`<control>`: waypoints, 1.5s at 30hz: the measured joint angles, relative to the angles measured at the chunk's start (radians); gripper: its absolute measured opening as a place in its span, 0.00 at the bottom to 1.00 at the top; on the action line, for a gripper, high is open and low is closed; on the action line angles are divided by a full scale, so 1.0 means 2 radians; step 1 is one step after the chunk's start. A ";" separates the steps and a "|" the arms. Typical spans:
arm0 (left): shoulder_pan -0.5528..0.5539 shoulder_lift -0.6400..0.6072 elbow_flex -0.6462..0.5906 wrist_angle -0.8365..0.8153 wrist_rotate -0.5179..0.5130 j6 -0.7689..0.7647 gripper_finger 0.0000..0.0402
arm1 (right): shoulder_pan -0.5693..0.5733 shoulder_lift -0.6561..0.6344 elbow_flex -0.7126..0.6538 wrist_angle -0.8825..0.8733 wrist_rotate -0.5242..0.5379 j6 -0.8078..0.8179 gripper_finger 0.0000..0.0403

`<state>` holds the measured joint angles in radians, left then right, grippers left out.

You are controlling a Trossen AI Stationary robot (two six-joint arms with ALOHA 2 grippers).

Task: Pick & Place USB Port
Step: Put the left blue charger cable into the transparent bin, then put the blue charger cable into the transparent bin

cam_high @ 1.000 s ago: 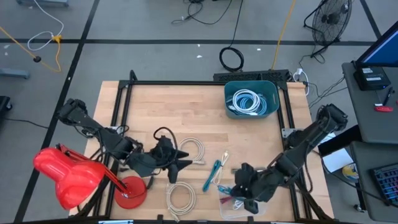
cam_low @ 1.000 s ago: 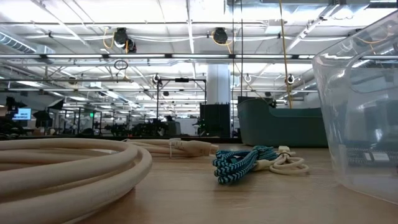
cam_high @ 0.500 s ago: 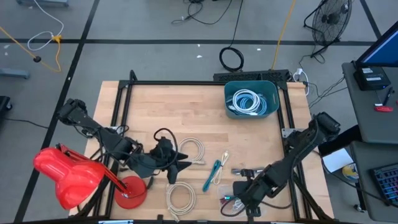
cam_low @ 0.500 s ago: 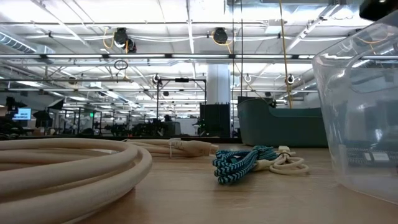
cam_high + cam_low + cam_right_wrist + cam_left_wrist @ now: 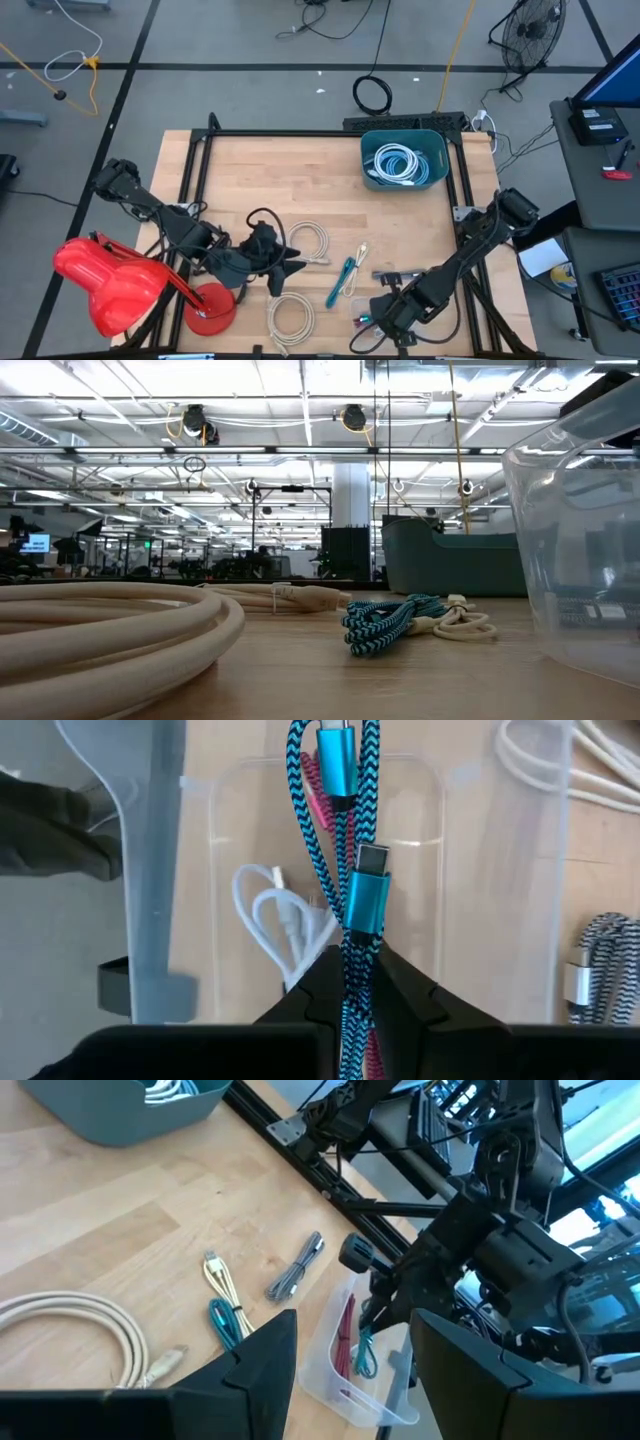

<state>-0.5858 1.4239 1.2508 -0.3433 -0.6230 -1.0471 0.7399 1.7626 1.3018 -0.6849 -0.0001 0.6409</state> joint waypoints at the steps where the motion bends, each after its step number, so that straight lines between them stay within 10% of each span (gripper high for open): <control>1: 0.000 0.000 0.000 0.000 0.000 0.000 0.50 | -0.001 0.000 0.000 -0.001 0.001 0.000 0.06; 27: 0.004 0.000 0.000 -0.011 0.001 0.009 0.50 | -0.033 -0.064 0.000 0.077 -0.001 0.047 0.42; 36: 0.031 0.054 0.000 -0.055 0.130 0.000 0.50 | -0.036 -0.159 0.000 0.133 0.064 0.066 0.40; 45: 0.065 0.156 0.000 -0.010 0.226 0.018 0.50 | -0.036 -0.251 0.000 -0.031 0.179 0.105 0.40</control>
<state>-0.4553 1.7366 1.2510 -0.3641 -0.1716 -1.0105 0.6674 1.2603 1.3018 -0.7464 0.3588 0.8508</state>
